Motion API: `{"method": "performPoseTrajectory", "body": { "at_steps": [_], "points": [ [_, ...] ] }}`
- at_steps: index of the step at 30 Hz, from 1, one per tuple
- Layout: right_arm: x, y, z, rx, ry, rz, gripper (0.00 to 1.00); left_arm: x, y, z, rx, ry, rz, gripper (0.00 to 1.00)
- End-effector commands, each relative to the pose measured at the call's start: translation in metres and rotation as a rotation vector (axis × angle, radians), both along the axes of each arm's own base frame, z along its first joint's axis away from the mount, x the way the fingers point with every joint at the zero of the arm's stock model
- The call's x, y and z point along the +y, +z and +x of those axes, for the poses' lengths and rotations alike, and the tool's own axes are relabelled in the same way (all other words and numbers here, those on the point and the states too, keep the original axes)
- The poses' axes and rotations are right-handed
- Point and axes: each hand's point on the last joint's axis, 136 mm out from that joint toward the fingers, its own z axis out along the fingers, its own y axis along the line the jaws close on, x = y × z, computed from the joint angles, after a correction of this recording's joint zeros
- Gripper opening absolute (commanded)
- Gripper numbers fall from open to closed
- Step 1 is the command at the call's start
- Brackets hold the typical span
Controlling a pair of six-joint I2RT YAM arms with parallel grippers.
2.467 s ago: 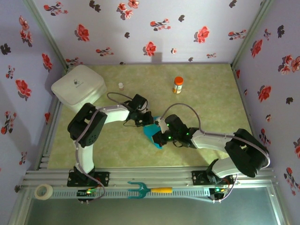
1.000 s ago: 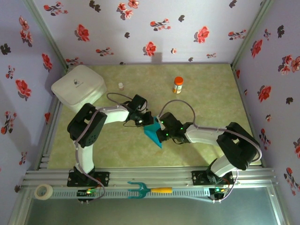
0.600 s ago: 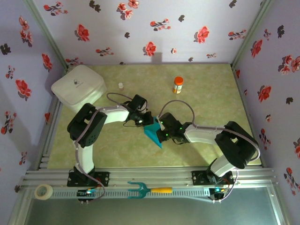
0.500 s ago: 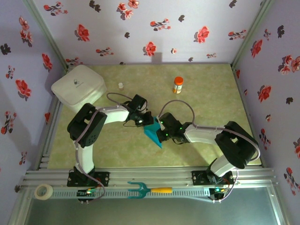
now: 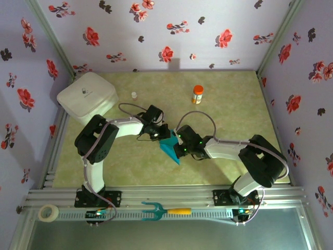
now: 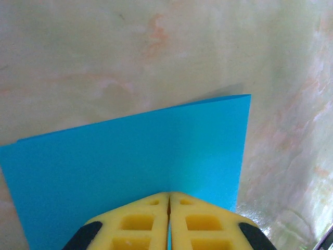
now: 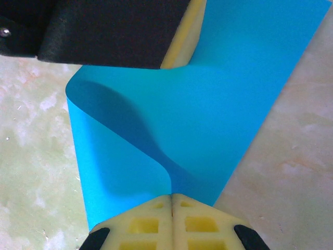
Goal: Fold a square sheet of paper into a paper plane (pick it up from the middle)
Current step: Third fold the triangle at the center of the table.
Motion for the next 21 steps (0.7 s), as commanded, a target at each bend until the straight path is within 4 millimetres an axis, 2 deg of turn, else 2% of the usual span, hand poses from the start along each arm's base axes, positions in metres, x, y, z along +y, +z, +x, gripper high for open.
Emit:
{"method": "performPoseTrajectory", "body": {
  "at_steps": [1, 9, 21],
  "points": [
    [0.006, 0.012, 0.012, -0.031, -0.020, 0.027, 0.00, 0.014, -0.014, -0.009, 0.038, 0.002, 0.053, 0.10],
    [0.005, 0.013, 0.012, -0.036, -0.022, 0.021, 0.00, 0.014, -0.014, -0.009, 0.038, 0.002, 0.053, 0.10],
    [0.003, 0.003, 0.009, -0.006, -0.019, 0.001, 0.00, 0.014, -0.013, -0.010, 0.036, 0.000, 0.053, 0.10]
  ]
}}
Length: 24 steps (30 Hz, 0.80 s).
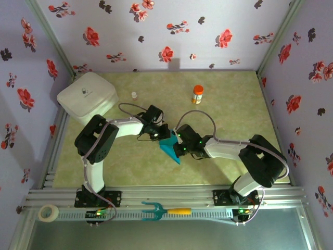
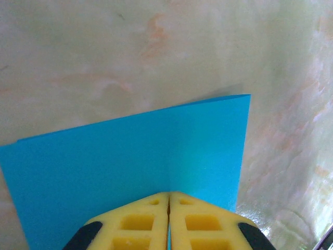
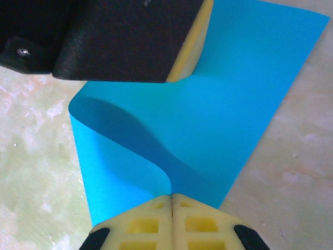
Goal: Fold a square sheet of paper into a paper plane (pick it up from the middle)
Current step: Third fold the triangle at the center of the table.
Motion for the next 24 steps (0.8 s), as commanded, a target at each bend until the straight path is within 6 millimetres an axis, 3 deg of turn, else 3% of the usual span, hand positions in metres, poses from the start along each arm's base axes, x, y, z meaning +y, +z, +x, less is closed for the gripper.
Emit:
{"method": "performPoseTrajectory", "body": {
  "at_steps": [1, 24],
  "points": [
    [0.0001, -0.0018, 0.0052, 0.008, -0.017, -0.006, 0.00, 0.0139, -0.0121, -0.0094, 0.036, 0.001, 0.051, 0.10],
    [-0.0029, 0.0024, -0.0006, 0.038, -0.028, -0.005, 0.00, 0.0139, -0.0092, -0.0089, 0.026, 0.000, 0.052, 0.10]
  ]
}}
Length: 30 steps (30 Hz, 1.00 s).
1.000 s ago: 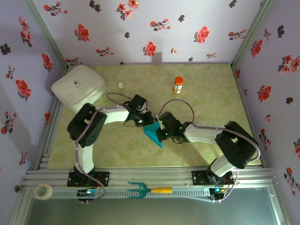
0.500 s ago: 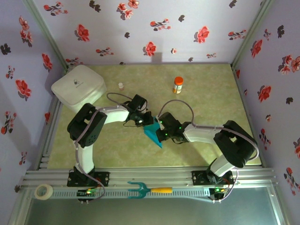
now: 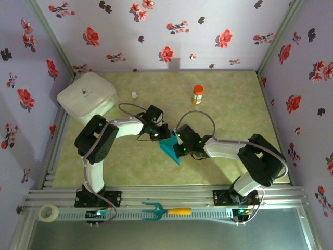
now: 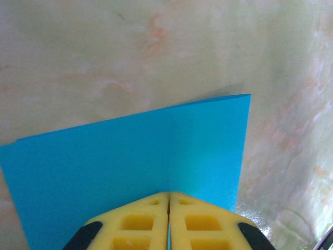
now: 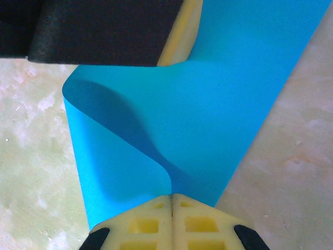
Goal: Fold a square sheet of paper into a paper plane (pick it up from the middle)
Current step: Third fold the triangle at the center of the table.
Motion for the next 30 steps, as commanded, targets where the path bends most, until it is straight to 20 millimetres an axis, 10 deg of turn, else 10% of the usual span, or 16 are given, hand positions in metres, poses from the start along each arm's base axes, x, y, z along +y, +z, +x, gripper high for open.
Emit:
{"method": "performPoseTrajectory", "body": {
  "at_steps": [1, 23, 30],
  "points": [
    [0.000, 0.006, 0.003, 0.003, -0.012, 0.007, 0.00, 0.014, -0.010, -0.009, 0.028, 0.003, 0.053, 0.10],
    [-0.001, -0.008, 0.003, 0.029, -0.023, -0.015, 0.00, 0.014, -0.007, -0.008, 0.023, 0.001, 0.050, 0.10],
    [-0.001, -0.009, 0.002, 0.031, -0.022, -0.014, 0.00, 0.006, 0.022, 0.003, -0.033, -0.007, 0.019, 0.13]
  ]
}}
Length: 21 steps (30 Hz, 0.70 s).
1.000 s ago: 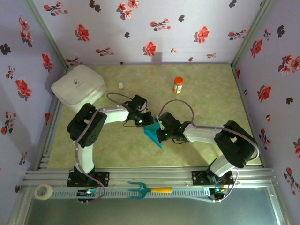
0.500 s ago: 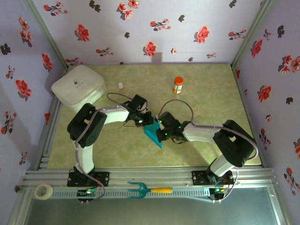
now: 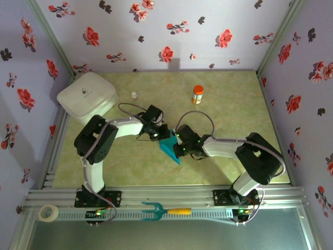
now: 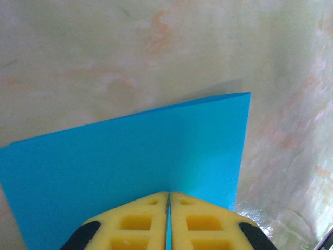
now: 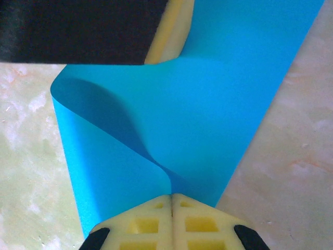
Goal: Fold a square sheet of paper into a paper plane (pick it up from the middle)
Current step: Third fold the triangle at the center of the table.
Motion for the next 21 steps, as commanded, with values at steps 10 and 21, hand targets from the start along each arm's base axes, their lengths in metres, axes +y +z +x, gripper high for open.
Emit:
{"method": "performPoseTrajectory", "body": {
  "at_steps": [10, 21],
  "points": [
    [-0.001, -0.004, 0.000, 0.016, -0.017, 0.003, 0.00, 0.023, 0.068, 0.010, -0.155, 0.079, -0.012, 0.27],
    [-0.003, -0.004, 0.001, 0.014, -0.023, 0.001, 0.00, 0.003, 0.077, -0.043, -0.110, 0.126, -0.354, 0.00]
  ]
}}
